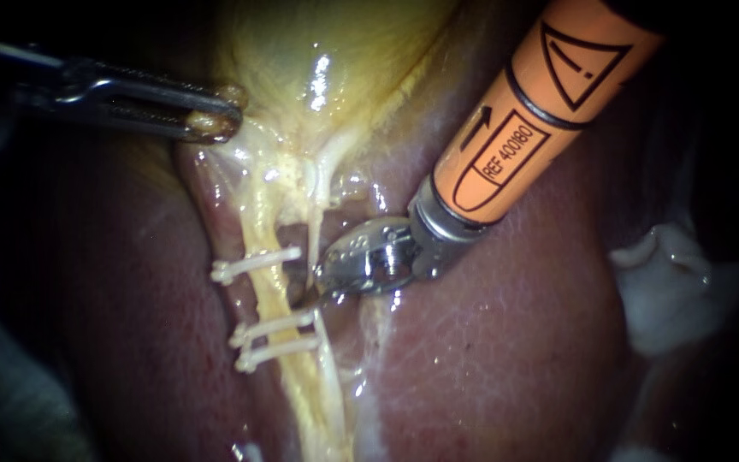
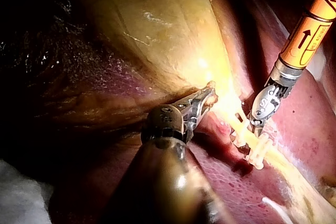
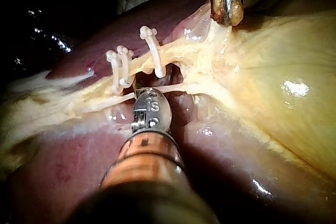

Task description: Go to the cutting position left tube

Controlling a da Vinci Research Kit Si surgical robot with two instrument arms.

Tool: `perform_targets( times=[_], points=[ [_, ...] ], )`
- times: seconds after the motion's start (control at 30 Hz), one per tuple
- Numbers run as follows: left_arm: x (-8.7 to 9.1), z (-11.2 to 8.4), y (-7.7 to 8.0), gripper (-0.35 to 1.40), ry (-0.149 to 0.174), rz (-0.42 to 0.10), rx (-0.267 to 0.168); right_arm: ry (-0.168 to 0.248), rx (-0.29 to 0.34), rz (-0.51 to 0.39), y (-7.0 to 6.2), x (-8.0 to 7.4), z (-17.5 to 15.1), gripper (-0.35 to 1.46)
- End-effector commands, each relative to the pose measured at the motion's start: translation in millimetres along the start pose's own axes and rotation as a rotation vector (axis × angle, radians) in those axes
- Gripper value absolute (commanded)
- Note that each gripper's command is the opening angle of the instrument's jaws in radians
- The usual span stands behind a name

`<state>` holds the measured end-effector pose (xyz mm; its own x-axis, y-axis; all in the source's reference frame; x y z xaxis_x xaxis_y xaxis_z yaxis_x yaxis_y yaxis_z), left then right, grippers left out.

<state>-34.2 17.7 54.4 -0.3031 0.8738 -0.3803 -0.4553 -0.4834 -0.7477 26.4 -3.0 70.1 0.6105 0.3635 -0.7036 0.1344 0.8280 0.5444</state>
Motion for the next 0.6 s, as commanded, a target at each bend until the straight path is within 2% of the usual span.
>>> perform_targets(
  times=[0.03, 0.23, 0.6],
  points=[
    [0.0, 0.0, 0.0, -0.35, 0.000, 0.000, 0.000, 0.000, -0.001, 0.000, 0.0, -0.1, -0.1, 1.09],
    [0.0, 0.0, 0.0, -0.35, 0.000, 0.000, 0.000, -0.001, 0.006, -0.011, -0.3, -1.0, -1.3, 1.11],
    [0.0, -0.1, 0.0, -0.35, 0.000, 0.000, 0.000, 0.001, -0.013, -0.004, -0.5, -3.2, -5.7, 1.13]
  ],
)
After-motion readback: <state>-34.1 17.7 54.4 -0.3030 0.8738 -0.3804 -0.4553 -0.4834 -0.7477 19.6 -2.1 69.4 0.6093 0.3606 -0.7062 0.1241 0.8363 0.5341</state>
